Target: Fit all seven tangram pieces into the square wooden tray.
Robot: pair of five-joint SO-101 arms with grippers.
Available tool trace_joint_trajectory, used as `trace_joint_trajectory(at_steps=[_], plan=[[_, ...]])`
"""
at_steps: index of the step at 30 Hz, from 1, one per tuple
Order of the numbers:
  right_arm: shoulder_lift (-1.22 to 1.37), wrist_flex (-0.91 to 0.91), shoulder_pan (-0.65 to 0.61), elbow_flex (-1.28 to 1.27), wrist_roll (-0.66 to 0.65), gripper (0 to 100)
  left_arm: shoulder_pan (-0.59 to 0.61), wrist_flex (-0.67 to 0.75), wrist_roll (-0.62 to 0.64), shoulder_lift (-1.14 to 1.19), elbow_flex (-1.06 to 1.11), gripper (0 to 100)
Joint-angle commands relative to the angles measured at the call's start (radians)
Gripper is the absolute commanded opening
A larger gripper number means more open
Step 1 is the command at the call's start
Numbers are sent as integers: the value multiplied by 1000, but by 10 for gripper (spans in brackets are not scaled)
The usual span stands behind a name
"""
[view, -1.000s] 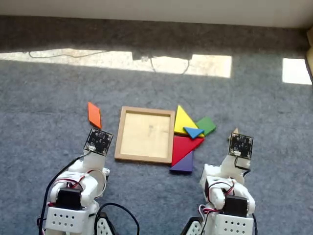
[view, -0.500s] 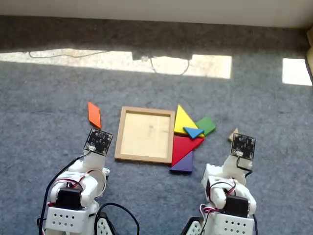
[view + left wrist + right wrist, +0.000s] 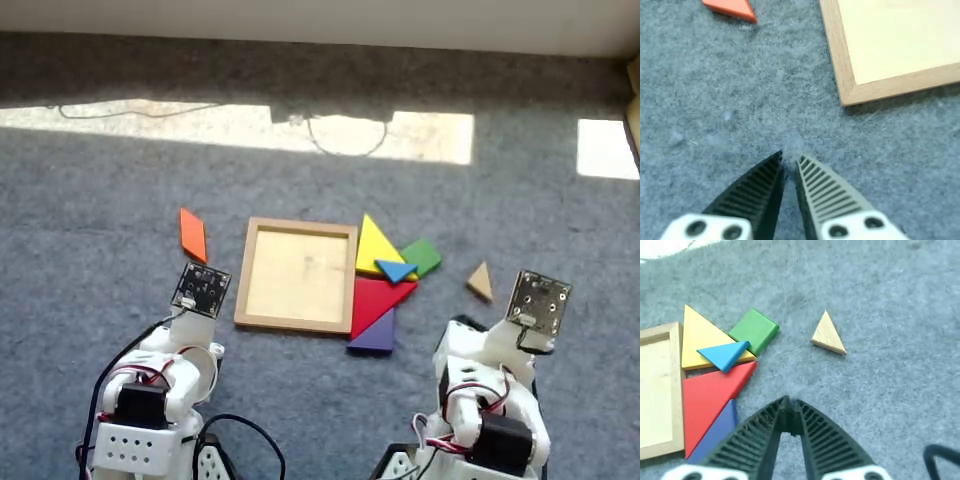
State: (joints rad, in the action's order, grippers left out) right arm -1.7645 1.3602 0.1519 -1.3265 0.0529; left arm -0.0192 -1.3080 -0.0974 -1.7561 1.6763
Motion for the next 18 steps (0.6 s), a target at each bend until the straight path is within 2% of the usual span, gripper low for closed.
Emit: trace_joint_trajectory(at_steps=[1,6,11,15,18], plan=[[211,2,8,163,3,5,-13,2,9,-21,21,6],[587,-4,7,404,-6,9,-13,2,9,-21,21,6],[924,-5,7,602,-109,15,-13,2,9,-21,21,6],[1132,-5,13,713,-232,93,-13,2,9,-21,21,6],[1230,-5,13,763,-244,166,-13,2,9,-21,21,6]])
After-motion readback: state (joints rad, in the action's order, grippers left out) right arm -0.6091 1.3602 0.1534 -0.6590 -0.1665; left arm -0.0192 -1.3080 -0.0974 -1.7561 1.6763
